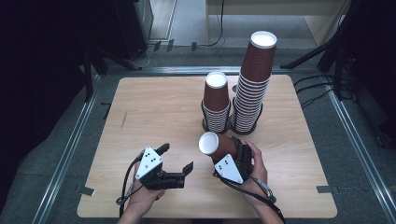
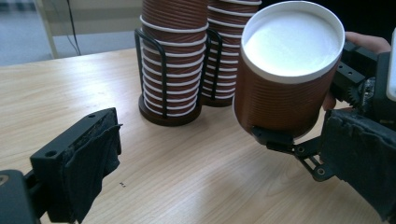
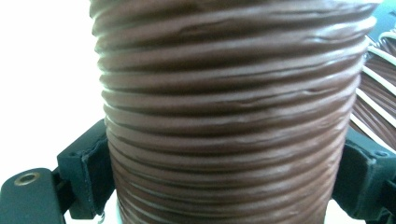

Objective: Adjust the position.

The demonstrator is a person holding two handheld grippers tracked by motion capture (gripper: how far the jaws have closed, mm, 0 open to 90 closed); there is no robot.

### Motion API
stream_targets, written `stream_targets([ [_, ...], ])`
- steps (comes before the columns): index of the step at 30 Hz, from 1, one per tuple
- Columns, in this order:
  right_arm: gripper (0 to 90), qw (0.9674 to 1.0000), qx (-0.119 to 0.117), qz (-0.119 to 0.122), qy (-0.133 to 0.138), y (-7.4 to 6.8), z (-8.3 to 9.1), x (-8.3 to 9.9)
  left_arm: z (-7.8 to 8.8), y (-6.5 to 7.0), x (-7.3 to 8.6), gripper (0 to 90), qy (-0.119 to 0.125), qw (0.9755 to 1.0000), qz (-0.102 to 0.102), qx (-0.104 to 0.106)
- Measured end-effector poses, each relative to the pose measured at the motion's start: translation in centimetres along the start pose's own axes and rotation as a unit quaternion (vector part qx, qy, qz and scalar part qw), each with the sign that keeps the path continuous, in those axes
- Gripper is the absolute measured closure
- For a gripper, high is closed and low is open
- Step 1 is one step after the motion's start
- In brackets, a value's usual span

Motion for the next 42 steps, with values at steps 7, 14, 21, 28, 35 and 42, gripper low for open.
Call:
stream_targets([
  [7, 10.8, 0.9988, -0.005, 0.048, 0.006, -1.0, 0.1, -0.2, -0.2, 0.6, 0.1, 0.0, -0.012, 0.9998, -0.008, 0.011],
  [14, 10.8, 0.9952, 0.002, 0.095, 0.021, -1.9, 0.2, -0.7, -0.2, 0.8, 0.2, 0.0, -0.015, 0.9996, -0.006, 0.023],
  [21, 10.8, 0.9895, 0.0, 0.141, 0.031, -3.0, 0.4, -0.9, -0.3, 1.0, 0.3, 0.0, -0.018, 0.9992, -0.009, 0.036],
  [28, 10.8, 0.9853, -0.001, 0.167, 0.038, -3.7, 0.5, -0.9, -0.4, 1.3, 0.4, 4.8, -0.02, 0.9989, -0.012, 0.041],
  [35, 10.8, 0.98, 0.003, 0.193, 0.047, -4.1, 0.6, -1.0, -0.5, 1.4, 0.4, 6.6, -0.025, 0.9985, -0.01, 0.048],
  [42, 10.7, 0.9775, 0.001, 0.204, 0.053, -4.5, 0.7, -1.2, -0.7, 1.8, 0.6, 7.1, -0.032, 0.9978, -0.016, 0.056],
])
Point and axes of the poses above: each handheld gripper's, and its own axes: z roughly backward along the jaws, x roughly out of its underside, y roughly to its right, the point moved 2 cm from there along -z, roughly forward along the jaws
